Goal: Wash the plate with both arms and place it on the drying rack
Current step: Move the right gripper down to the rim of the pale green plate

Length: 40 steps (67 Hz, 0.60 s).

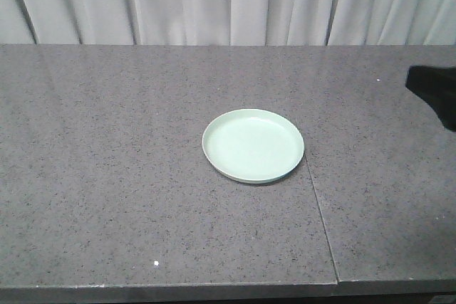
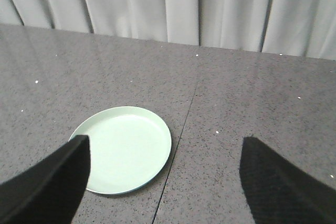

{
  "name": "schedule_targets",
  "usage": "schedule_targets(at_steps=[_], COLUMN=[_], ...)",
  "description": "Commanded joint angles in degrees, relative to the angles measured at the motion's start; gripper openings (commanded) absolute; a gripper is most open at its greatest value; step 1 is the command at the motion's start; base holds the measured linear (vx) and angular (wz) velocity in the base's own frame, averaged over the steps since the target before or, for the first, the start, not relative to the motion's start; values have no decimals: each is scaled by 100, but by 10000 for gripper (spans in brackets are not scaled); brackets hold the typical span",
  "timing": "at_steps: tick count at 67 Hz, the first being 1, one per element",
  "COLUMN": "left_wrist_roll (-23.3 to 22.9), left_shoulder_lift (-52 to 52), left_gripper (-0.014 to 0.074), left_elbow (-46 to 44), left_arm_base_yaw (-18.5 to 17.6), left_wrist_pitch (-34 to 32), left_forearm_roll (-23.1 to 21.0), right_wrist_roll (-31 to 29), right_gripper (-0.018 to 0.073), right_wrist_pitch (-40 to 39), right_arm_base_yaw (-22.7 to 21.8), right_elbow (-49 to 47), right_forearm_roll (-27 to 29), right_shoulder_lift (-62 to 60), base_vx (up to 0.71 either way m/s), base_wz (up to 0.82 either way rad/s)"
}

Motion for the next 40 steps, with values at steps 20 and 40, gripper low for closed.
schedule_targets(at_steps=[20, 40], left_wrist_roll=[-68, -68], left_shoulder_lift=[-86, -86], left_gripper=[-6, -6], left_elbow=[-128, -128], left_arm_base_yaw=[6, 6], left_wrist_pitch=[-397, -397], left_forearm_roll=[-27, -27], right_wrist_roll=[-1047, 548], right_gripper=[556, 556], right_wrist_pitch=[1336, 1812], right_arm_base_yaw=[215, 893], right_elbow=[-3082, -4659], right_forearm_roll=[677, -1139], right_shoulder_lift=[3183, 5232], base_vx=[0, 0], base_wz=[0, 0])
